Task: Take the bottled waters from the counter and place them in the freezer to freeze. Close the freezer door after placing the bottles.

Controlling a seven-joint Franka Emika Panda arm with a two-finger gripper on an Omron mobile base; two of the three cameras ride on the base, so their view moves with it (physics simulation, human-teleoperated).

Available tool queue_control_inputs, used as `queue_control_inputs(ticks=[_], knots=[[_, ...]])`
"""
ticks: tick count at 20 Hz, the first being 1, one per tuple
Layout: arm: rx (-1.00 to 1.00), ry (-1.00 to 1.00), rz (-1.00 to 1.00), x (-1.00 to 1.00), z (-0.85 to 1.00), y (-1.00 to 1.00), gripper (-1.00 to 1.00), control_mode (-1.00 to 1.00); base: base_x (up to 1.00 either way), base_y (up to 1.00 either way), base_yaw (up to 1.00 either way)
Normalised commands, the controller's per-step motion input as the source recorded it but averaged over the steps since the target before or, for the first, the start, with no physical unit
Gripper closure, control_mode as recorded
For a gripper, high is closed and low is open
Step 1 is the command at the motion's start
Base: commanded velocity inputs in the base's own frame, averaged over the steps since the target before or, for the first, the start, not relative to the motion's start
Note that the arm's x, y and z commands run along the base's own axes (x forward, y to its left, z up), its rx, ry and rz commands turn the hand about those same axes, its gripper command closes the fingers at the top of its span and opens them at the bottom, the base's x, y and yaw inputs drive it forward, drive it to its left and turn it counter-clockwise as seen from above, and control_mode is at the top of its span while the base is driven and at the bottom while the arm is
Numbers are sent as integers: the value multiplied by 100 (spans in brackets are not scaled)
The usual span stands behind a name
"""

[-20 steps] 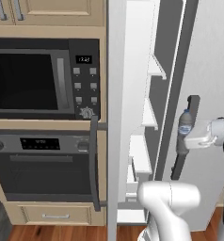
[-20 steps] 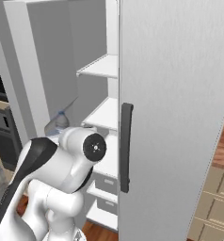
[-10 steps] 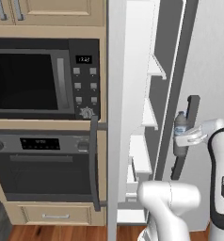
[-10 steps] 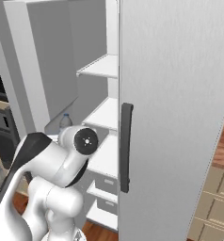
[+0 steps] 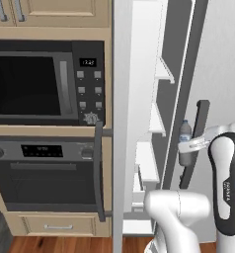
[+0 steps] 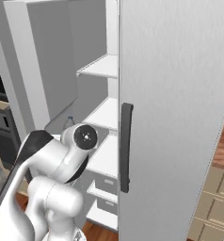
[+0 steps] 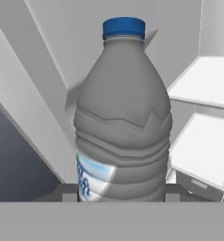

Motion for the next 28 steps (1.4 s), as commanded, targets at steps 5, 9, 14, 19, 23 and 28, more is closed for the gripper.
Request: queue_control_inputs(ticks=[5,9,14,19,23,28], knots=[[0,0,-8,23,-35,15,100,-100,0,0,0],[0,-3,-9,23,-33,25,100,-100,0,0,0],[0,0,-9,23,-32,19,100,-100,0,0,0],[0,0,-8,24,-32,15,100,-100,0,0,0],[0,-1,-12,28,-41,9,100,-100,0,0,0],[0,-7,-13,32,-46,3,100,-100,0,0,0]])
